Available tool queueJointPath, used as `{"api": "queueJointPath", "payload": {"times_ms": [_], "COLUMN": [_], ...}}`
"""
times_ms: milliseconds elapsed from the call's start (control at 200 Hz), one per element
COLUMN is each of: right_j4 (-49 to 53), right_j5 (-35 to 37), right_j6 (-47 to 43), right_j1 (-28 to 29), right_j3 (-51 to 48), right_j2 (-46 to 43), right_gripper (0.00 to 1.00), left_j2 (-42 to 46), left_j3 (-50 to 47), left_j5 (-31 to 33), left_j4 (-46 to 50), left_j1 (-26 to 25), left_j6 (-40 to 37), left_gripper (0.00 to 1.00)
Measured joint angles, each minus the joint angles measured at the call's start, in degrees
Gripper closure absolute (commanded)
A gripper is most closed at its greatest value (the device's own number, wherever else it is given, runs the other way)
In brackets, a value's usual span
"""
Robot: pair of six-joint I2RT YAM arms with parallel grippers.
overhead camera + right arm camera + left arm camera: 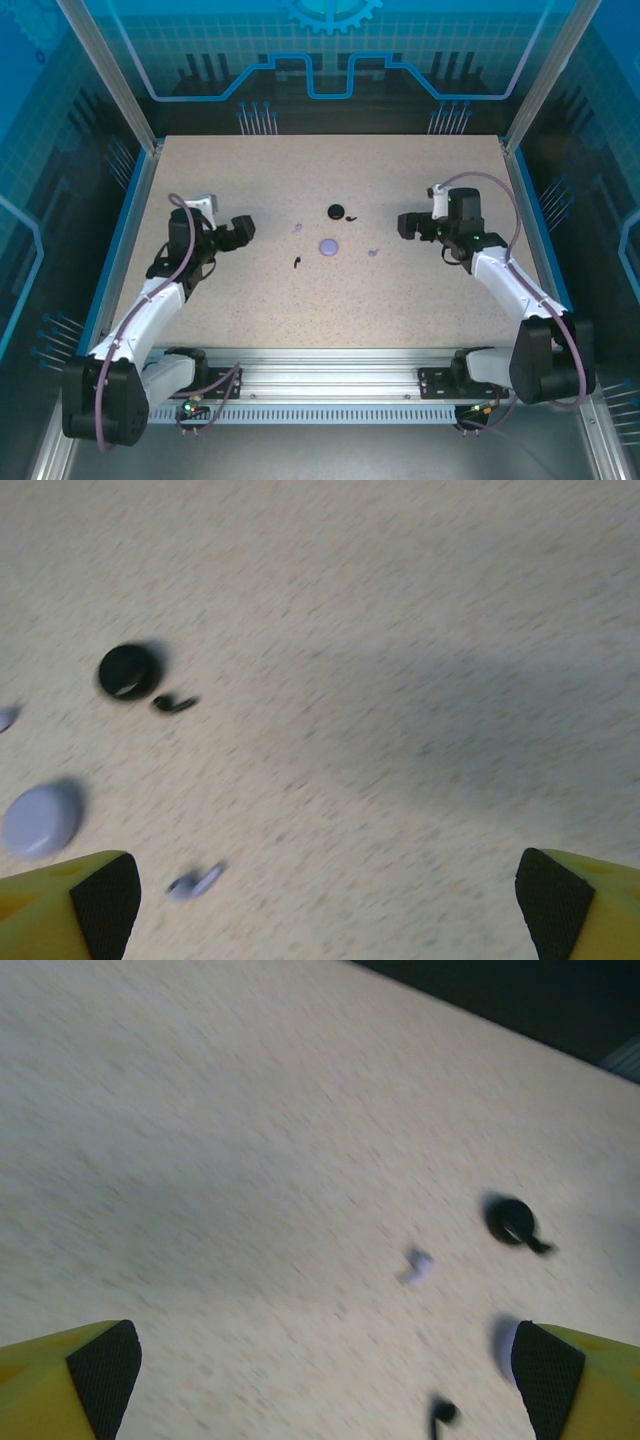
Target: Insert the wireless bluetooth earbuds into the charging case
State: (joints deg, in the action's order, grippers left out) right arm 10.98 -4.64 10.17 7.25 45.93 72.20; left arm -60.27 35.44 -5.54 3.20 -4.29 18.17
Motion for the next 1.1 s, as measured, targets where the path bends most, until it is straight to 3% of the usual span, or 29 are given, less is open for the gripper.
{"api": "queueJointPath", "payload": {"times_ms": [145,305,470,595,710,885,1101], "right_j4": [5.2,6.2,6.4,5.9,5.5,4.6,4.0], "right_j5": [-5.9,-10.5,-12.3,-13.4,-14.0,-14.3,-14.4], "right_j6": [1.4,4.3,7.6,10.7,14.1,18.4,21.8], "right_j1": [4.7,9.5,15.4,17.2,18.1,19.7,19.8], "right_j3": [0.6,0.7,3.5,6.4,9.5,13.5,17.3], "right_j2": [0.2,2.0,7.7,12.8,17.6,24.2,30.5], "right_gripper": [0.00,0.01,0.18,0.37,0.48,0.59,0.65], "left_j2": [-2.4,-9.4,-18.8,-25.8,-32.0,-39.0,-43.7], "left_j3": [2.7,6.4,11.1,14.8,18.9,24.4,27.7], "left_j5": [-5.6,-10.8,-14.7,-17.0,-19.4,-21.5,-22.4], "left_j4": [4.4,4.8,5.2,5.2,5.5,6.0,6.1], "left_j1": [-6.1,-10.4,-12.5,-12.8,-13.5,-14.9,-15.7], "left_j6": [3.0,5.4,7.0,7.8,8.5,8.8,8.9], "left_gripper": [0.02,0.10,0.22,0.30,0.35,0.39,0.45]}}
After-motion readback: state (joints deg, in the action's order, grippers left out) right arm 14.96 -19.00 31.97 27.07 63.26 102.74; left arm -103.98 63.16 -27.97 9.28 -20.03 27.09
